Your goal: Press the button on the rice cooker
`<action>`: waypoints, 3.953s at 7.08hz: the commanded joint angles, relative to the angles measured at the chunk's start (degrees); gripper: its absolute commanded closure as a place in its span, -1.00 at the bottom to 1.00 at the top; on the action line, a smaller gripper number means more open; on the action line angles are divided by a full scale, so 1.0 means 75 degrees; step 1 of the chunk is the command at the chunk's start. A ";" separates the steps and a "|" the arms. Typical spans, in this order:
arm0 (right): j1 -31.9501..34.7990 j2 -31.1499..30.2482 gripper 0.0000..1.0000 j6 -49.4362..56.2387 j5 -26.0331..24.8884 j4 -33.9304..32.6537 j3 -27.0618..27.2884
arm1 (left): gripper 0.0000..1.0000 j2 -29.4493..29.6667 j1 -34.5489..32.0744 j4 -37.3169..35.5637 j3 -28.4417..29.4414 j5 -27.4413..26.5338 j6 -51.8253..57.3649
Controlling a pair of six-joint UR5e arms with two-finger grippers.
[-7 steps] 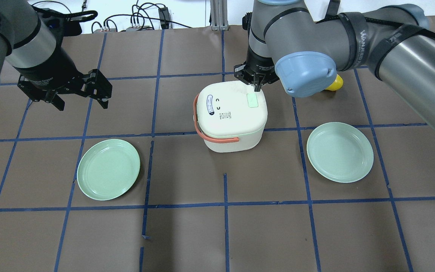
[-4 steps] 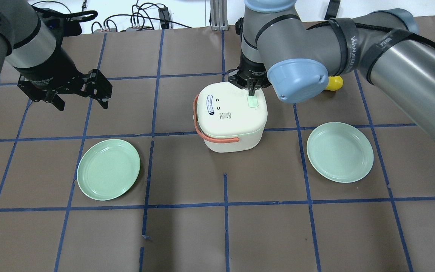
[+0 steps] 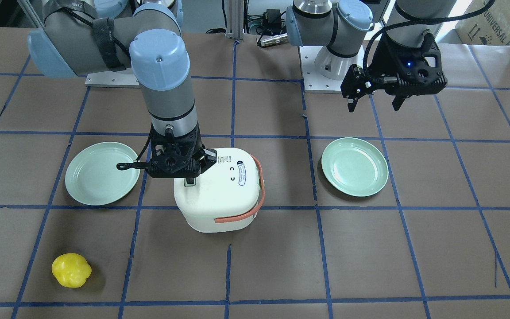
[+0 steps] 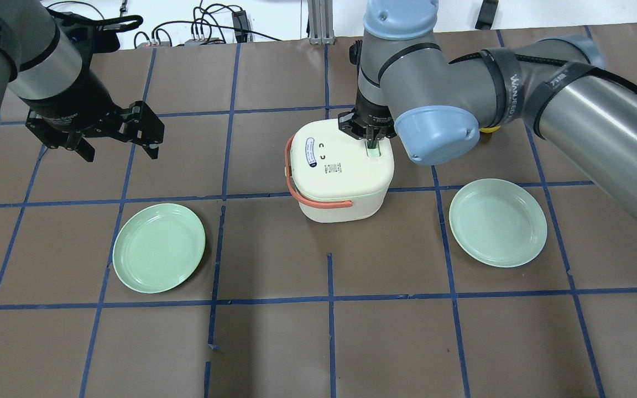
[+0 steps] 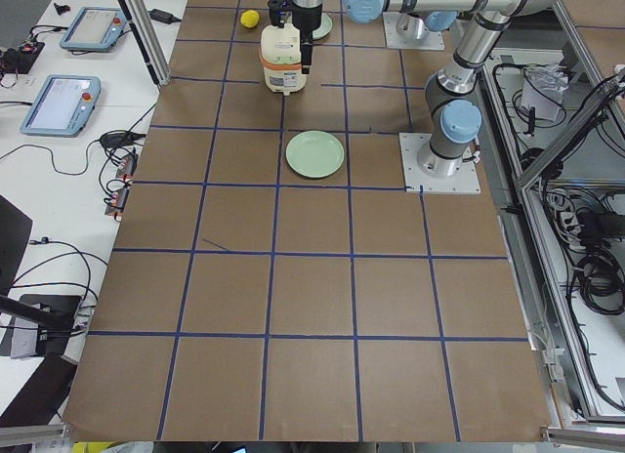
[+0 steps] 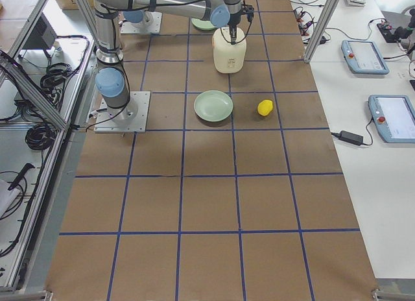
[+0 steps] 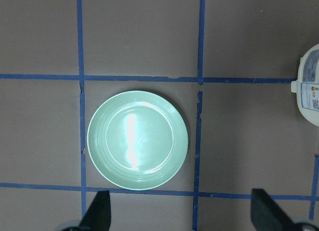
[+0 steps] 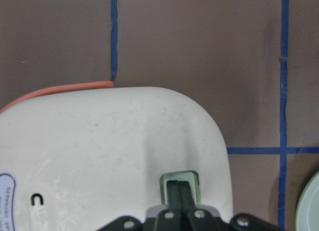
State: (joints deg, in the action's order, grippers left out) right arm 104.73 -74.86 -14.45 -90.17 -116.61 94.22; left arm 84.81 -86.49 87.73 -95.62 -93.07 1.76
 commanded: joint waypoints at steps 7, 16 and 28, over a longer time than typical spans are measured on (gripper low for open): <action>0.0004 -0.0330 0.82 -0.0089 -0.0083 0.0406 -0.0059 | -1.00 0.0000 0.0000 -0.0002 0.0000 0.0000 0.0000; -0.0007 -0.0623 -0.99 -0.0089 -0.0306 0.1239 -0.0446 | -1.00 0.0000 0.0000 -0.0002 0.0000 0.0000 0.0000; -0.1846 -0.1362 -0.98 0.1750 -0.0001 0.3114 -0.1466 | -1.00 0.0000 0.0000 -0.0002 0.0000 0.0000 0.0000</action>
State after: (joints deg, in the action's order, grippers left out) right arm 92.17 -84.88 -1.57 -90.42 -93.60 82.75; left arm 84.81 -86.48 87.71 -95.62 -93.08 1.76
